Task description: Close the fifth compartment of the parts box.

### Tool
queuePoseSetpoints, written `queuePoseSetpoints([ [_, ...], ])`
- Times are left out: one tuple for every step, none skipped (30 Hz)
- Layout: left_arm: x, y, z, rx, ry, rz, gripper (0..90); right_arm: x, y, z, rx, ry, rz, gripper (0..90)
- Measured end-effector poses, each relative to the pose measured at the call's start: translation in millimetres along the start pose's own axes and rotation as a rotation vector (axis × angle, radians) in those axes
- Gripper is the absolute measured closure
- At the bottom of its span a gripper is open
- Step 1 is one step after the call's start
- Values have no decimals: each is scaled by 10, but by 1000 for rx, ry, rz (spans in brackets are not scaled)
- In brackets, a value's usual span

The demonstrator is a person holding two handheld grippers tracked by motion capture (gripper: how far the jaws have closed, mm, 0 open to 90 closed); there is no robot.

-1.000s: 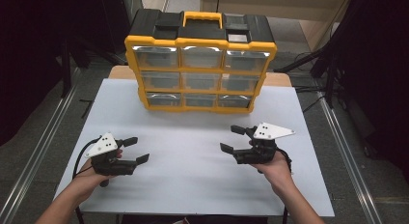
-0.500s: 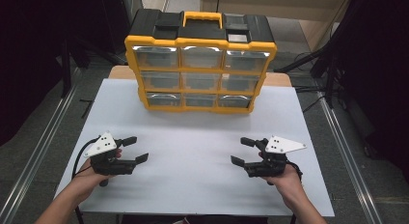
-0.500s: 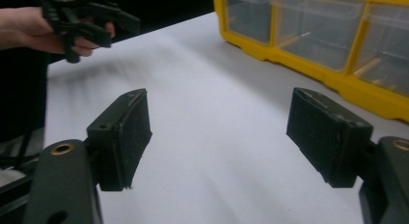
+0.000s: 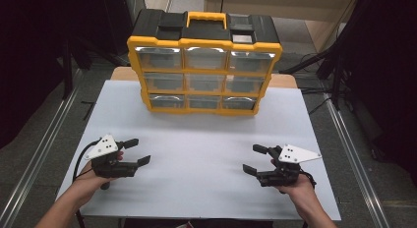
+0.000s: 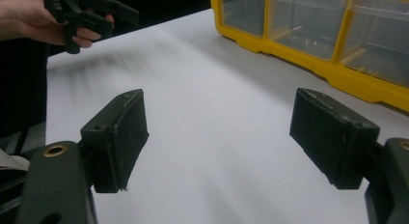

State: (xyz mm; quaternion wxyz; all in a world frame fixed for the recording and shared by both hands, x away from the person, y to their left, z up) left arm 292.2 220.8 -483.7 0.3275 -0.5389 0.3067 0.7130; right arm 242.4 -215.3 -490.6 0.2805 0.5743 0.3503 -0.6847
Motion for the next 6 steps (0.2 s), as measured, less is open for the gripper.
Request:
queuePoseSetpoints([
  [-2,3,2,0,-2,1,241,1,5,2,3,0,1,221],
  [-2,5,-2,4,3,2,241,0,11,4,7,3,-1,221],
  [-2,6,-3,4,3,2,241,-1,19,4,10,4,1,221],
  [-1,5,-4,2,3,2,241,3,20,5,11,1,-5,221],
  [0,5,-5,1,2,3,241,6,23,4,12,-3,-2,221],
  [-1,3,-5,1,1,2,241,8,22,1,14,-3,-4,221],
])
Point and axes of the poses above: each handheld gripper's, and its own axes: z roughly backward along the jaws, x roughly out of its underside, y roughly to its right, the point moved 4 cm from there along -z, roughly forward along the jaws, and after that the axes turned 14 degrees about y, right-handed, at the moved point
